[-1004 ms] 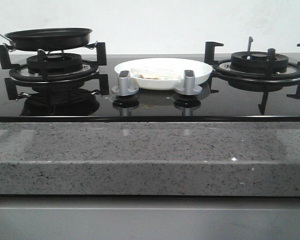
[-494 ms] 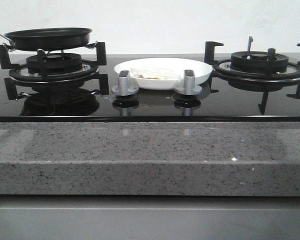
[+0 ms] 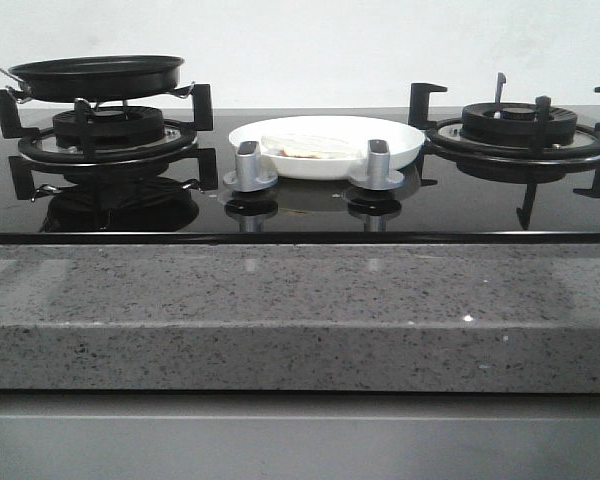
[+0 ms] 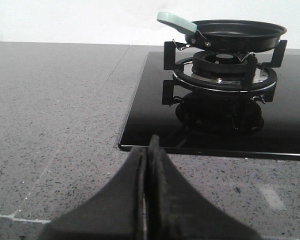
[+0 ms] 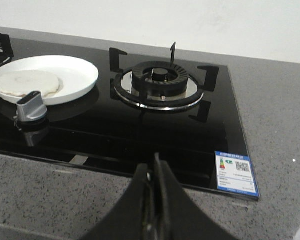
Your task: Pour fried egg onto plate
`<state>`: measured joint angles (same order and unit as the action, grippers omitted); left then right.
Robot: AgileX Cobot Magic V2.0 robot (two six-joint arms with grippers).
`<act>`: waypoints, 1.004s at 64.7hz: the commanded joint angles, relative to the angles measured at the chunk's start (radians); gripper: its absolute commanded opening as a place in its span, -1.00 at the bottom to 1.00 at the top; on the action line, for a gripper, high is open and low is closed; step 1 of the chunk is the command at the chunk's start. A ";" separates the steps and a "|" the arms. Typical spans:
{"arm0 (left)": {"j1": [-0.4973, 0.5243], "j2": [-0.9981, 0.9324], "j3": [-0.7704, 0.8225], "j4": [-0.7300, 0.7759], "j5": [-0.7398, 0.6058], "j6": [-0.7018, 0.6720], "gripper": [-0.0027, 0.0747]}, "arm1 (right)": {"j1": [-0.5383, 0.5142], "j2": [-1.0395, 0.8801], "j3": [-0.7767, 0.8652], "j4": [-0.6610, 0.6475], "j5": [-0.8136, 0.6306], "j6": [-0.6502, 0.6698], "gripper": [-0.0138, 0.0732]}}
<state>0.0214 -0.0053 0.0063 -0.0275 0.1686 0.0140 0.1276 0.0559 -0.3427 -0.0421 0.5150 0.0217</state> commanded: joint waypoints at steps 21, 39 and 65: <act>0.001 -0.018 0.005 -0.006 -0.090 -0.008 -0.98 | -0.132 -0.083 0.289 0.022 -0.393 -0.002 -0.81; 0.001 -0.018 0.005 -0.006 -0.090 -0.008 -0.98 | -0.133 -0.085 0.365 0.024 -0.446 -0.002 -0.81; 0.001 -0.018 0.005 -0.006 -0.090 -0.008 -0.98 | -0.133 -0.085 0.365 0.024 -0.446 -0.002 -0.81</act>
<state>0.0214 -0.0053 0.0063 -0.0275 0.1686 0.0133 -0.0013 -0.0102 0.0259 -0.0225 0.1543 0.0224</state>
